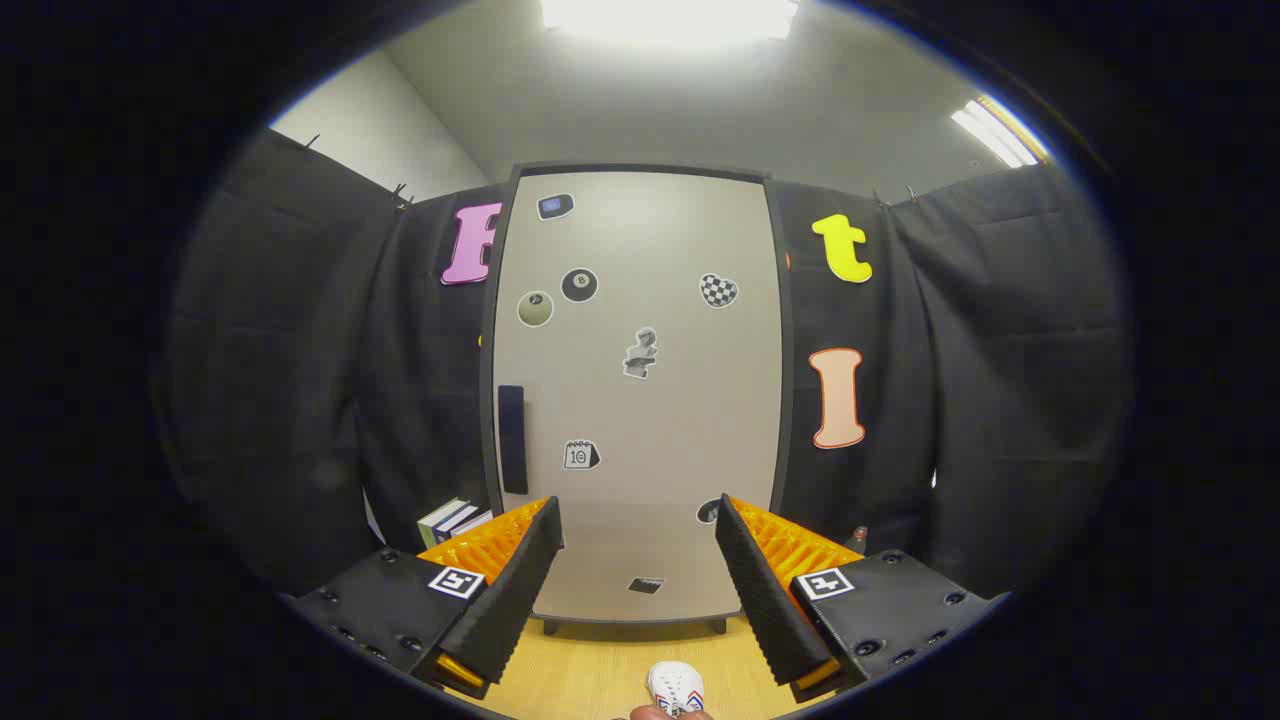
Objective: Open the shoe cabinet door, grab the shoes and put them into the shoe cabinet, then close the shoe cabinet door.
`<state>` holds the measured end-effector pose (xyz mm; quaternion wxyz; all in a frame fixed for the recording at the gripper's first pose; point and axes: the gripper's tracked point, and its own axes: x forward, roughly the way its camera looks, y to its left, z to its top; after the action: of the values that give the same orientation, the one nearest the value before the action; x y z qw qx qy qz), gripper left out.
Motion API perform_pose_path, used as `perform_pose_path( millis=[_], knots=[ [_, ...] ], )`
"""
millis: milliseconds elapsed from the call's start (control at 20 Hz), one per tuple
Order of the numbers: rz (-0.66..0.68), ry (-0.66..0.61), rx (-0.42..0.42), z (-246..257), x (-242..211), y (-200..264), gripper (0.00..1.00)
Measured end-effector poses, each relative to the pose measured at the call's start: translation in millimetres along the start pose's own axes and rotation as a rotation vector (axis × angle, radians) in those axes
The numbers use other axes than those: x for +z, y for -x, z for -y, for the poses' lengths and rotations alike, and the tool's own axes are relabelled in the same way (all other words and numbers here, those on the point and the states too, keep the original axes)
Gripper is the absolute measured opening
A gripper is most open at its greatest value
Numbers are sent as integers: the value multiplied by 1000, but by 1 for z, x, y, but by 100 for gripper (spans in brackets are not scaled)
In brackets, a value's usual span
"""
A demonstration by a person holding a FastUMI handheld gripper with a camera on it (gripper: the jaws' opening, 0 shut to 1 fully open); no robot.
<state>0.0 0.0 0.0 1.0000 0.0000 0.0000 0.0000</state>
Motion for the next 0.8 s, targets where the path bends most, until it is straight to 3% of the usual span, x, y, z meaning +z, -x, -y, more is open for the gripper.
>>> perform_pose_path(
  millis=[800],
  knots=[
    [-63, -17, 39, -11, -13, 5, 97]
  ],
)
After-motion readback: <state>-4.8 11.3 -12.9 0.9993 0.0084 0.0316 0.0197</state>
